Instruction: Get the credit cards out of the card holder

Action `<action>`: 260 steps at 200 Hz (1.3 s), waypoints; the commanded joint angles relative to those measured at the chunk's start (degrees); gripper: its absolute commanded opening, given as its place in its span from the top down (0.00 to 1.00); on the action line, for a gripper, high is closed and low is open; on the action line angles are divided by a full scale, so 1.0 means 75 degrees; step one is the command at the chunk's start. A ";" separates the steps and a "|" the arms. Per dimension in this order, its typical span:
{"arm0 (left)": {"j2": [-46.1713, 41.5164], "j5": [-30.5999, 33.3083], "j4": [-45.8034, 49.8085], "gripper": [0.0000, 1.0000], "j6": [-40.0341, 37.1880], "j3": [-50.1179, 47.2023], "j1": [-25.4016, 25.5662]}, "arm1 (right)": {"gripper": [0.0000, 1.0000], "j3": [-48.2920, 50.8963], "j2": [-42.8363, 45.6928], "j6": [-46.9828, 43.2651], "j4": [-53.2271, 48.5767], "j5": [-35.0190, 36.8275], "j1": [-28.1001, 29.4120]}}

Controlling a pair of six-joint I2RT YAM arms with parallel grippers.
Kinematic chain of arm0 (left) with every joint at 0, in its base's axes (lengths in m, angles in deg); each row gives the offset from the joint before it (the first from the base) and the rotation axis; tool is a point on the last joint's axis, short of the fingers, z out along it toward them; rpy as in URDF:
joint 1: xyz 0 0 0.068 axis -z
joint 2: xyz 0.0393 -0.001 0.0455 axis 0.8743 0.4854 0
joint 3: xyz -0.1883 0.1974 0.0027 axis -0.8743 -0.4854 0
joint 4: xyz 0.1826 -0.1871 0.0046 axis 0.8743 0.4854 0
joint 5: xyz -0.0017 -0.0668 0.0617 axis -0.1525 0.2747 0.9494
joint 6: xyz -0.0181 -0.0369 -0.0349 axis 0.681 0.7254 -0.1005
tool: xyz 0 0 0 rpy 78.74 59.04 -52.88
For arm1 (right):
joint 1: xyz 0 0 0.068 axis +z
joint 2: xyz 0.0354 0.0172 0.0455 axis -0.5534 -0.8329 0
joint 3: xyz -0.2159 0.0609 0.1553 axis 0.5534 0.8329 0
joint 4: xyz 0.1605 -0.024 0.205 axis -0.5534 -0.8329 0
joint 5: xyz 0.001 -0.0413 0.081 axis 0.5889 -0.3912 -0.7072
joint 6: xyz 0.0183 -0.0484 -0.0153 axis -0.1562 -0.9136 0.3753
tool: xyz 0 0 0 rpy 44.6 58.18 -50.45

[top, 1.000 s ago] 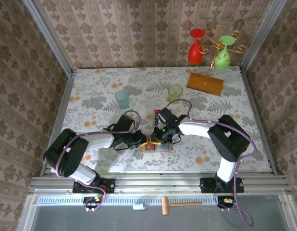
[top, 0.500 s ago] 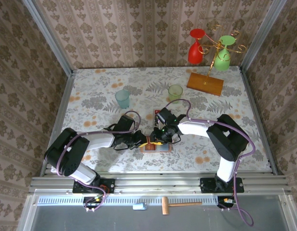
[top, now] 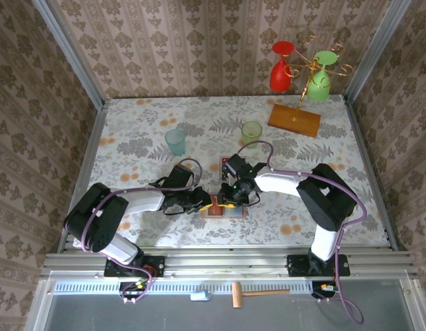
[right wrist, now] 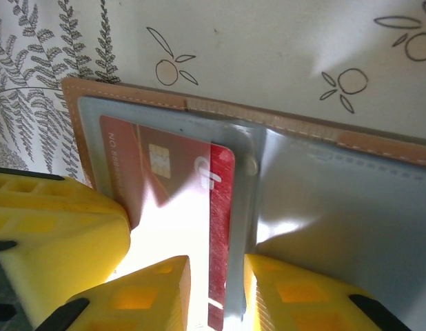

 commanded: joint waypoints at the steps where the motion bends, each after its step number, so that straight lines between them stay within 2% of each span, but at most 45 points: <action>1: -0.0184 0.0157 0.0380 0.82 -0.0101 0.0095 -0.0019 | 0.73 -0.0172 0.0116 -0.0127 -0.0425 0.0284 0.0050; 48: -0.0569 0.0340 0.0599 0.82 -0.0163 0.0112 -0.0068 | 0.77 -0.0114 0.0411 -0.0010 -0.0219 0.0240 0.0050; 79: -0.0624 0.0820 0.1745 0.82 -0.0815 0.0526 0.0005 | 0.79 -0.0025 0.0377 0.0209 0.0290 -0.0178 0.0050; 141: -0.0257 0.0458 0.0816 0.85 -0.0453 0.0091 -0.0064 | 0.77 0.0061 0.0004 0.0283 0.0483 -0.0431 0.0051; 173: -0.0174 0.0467 0.0807 0.89 -0.0423 0.0016 -0.0078 | 0.74 0.0085 -0.0108 0.0229 0.0389 -0.0339 0.0051; 260: -0.0165 0.0466 0.0806 0.89 -0.0423 -0.0093 -0.0137 | 0.71 -0.0042 -0.0122 -0.0055 -0.0205 0.0136 0.0041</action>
